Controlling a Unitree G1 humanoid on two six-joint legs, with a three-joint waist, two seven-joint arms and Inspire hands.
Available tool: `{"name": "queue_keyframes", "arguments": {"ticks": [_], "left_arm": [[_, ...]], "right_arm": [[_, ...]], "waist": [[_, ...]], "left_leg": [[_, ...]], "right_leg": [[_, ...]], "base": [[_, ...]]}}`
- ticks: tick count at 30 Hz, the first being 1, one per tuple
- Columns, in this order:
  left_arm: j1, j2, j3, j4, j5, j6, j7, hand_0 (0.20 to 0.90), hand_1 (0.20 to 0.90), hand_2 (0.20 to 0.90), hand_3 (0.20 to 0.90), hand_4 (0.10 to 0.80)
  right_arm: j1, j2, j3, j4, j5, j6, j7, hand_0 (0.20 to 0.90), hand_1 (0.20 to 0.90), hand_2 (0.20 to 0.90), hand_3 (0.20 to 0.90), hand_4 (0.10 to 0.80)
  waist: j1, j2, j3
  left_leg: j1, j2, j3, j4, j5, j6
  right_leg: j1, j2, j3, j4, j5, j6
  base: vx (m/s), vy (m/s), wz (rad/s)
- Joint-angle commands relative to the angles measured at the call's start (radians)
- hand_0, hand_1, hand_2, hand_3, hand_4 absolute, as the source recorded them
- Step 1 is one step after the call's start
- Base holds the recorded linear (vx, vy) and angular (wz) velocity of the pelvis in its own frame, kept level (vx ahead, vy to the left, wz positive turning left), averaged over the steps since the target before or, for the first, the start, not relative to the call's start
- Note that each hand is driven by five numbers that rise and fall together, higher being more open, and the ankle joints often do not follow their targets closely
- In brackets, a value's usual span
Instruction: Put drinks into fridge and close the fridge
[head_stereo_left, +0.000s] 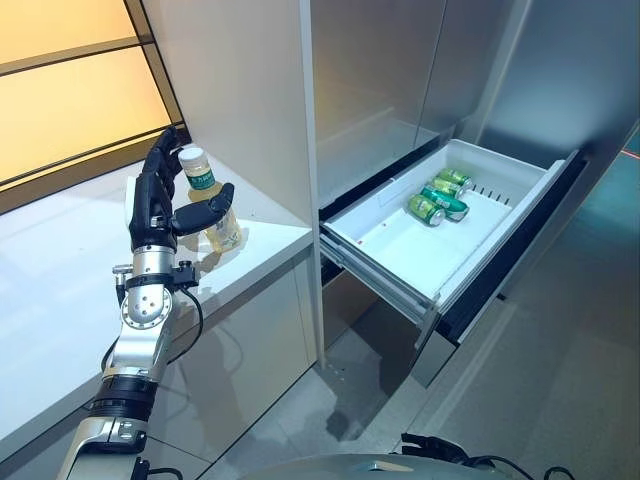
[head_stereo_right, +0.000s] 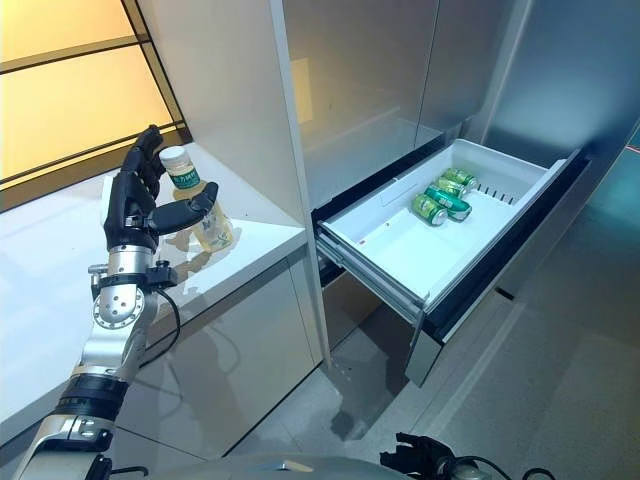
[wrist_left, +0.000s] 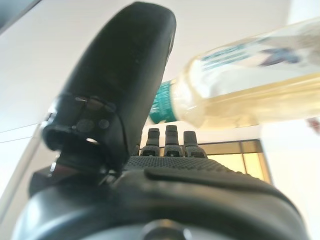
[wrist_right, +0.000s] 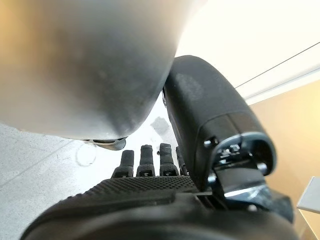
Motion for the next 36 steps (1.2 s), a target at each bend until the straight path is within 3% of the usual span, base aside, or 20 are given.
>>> {"name": "queue_keyframes", "arguments": {"ticks": [1, 27, 36], "left_arm": [[-0.096, 0.047, 0.028, -0.031, -0.037, -0.073, 0.0, 0.9, 0.9, 0.9, 0.9, 0.8], [-0.149, 0.087, 0.03, 0.085, 0.033, -0.043, 0.117, 0.9, 0.9, 0.9, 0.9, 0.8], [-0.166, 0.091, 0.05, 0.121, -0.024, -0.058, 0.127, 0.9, 0.9, 0.9, 0.9, 0.8]], "right_arm": [[0.019, 0.004, 0.033, 0.0, -0.038, 0.02, 0.044, 0.9, 0.9, 0.9, 0.9, 0.8], [0.036, 0.005, 0.022, 0.003, -0.028, 0.009, 0.032, 0.9, 0.9, 0.9, 0.9, 0.8], [0.038, 0.007, 0.023, 0.01, -0.024, 0.005, 0.029, 0.9, 0.9, 0.9, 0.9, 0.8]], "waist": [[-0.014, -0.01, -0.014], [-0.045, -0.006, -0.017], [-0.051, -0.006, -0.018]], "left_leg": [[0.011, -0.026, 0.038, 0.008, -0.101, 0.027], [0.021, -0.033, 0.062, 0.012, -0.111, 0.036], [0.021, -0.032, 0.067, 0.013, -0.112, 0.036]], "right_leg": [[-0.01, -0.035, 0.019, 0.095, -0.08, 0.075], [-0.016, -0.037, 0.047, 0.103, -0.077, 0.085], [-0.018, -0.036, 0.052, 0.105, -0.079, 0.085]], "base": [[0.007, 0.0, -0.09], [0.003, 0.001, -0.01], [0.001, -0.002, -0.03]]}}
